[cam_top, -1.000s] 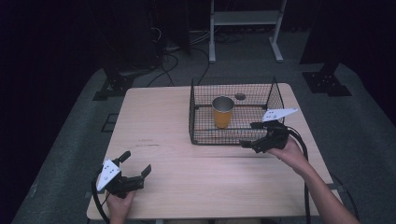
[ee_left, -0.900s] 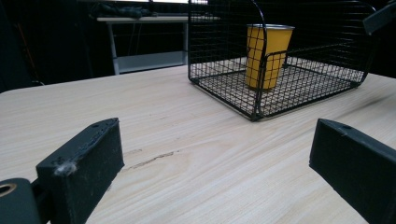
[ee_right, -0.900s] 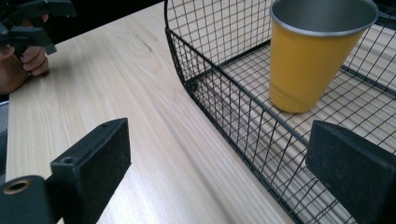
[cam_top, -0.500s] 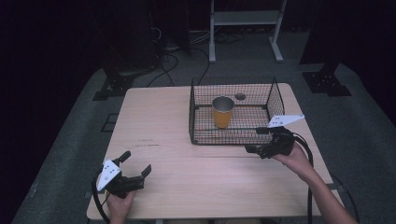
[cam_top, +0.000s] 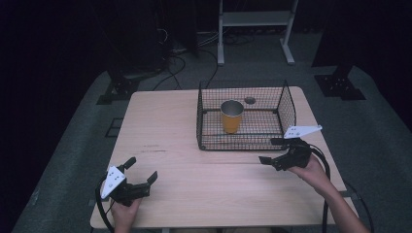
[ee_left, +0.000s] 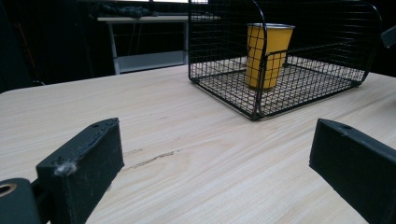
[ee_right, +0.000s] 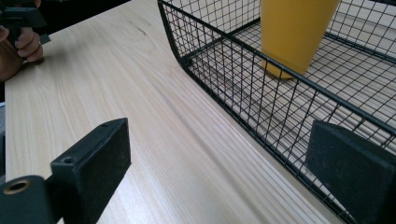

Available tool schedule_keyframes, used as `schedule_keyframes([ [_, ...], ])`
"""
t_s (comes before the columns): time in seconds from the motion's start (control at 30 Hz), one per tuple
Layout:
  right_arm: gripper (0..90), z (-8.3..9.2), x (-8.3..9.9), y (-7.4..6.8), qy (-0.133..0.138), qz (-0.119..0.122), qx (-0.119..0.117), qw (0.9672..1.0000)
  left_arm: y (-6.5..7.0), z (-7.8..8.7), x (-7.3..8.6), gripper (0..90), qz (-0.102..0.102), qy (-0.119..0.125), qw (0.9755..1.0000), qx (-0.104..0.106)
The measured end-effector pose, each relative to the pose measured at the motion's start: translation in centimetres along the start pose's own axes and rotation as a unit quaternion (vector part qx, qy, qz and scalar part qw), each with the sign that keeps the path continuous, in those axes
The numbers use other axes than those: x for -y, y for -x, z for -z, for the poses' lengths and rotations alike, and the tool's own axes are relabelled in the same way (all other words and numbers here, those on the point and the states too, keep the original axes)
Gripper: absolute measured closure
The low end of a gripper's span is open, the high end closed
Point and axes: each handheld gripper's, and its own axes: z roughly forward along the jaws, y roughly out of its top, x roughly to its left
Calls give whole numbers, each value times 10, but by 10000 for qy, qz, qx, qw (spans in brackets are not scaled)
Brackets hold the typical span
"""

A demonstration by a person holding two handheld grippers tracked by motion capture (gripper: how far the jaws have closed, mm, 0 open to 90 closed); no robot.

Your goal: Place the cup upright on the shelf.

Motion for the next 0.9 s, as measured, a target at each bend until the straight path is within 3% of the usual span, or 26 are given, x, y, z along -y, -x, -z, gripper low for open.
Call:
schedule_keyframes([
  [0.9,60,12,27,3,71,-199,115,9997,0,0,0,22,3,8,10000,-6],
])
